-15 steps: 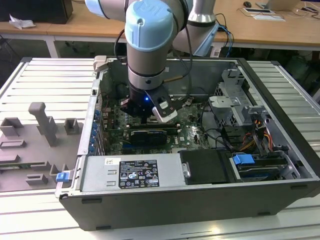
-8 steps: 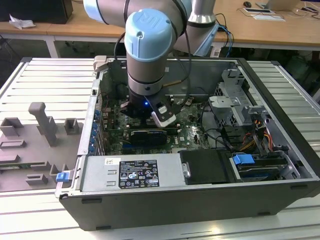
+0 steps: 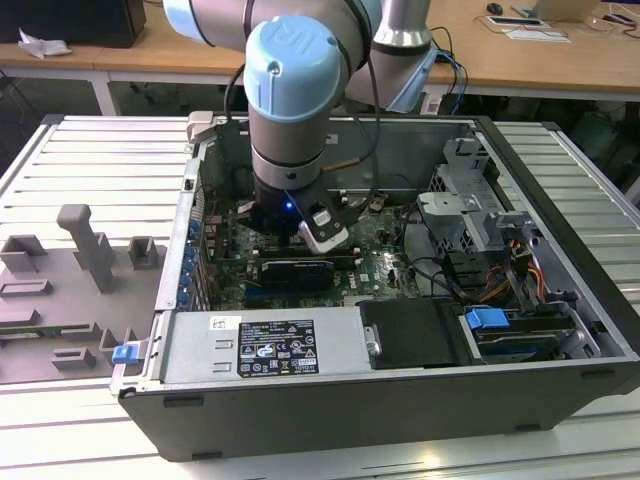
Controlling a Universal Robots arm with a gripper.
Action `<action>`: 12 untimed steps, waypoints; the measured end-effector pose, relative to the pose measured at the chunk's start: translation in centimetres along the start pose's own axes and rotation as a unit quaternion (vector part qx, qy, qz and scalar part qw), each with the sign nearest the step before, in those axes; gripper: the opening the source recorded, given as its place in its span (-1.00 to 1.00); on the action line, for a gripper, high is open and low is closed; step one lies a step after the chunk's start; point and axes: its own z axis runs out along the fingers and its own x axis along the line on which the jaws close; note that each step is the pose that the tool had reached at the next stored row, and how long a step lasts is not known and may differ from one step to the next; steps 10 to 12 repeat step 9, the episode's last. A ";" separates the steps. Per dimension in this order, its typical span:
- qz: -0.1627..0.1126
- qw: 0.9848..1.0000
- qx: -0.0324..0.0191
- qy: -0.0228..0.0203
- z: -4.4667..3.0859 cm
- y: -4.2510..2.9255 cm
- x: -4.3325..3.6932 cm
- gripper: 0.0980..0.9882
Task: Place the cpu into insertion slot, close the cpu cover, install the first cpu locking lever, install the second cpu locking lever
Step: 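Install the second cpu locking lever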
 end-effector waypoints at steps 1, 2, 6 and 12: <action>0.000 1.000 0.000 0.000 -0.41 0.12 0.00 -0.98; 0.000 1.000 0.000 0.000 -0.59 0.17 0.00 -0.98; 0.000 1.000 0.000 0.000 -1.10 0.32 -0.01 -0.98; 0.000 1.000 0.000 0.000 -1.58 0.46 -0.01 -0.98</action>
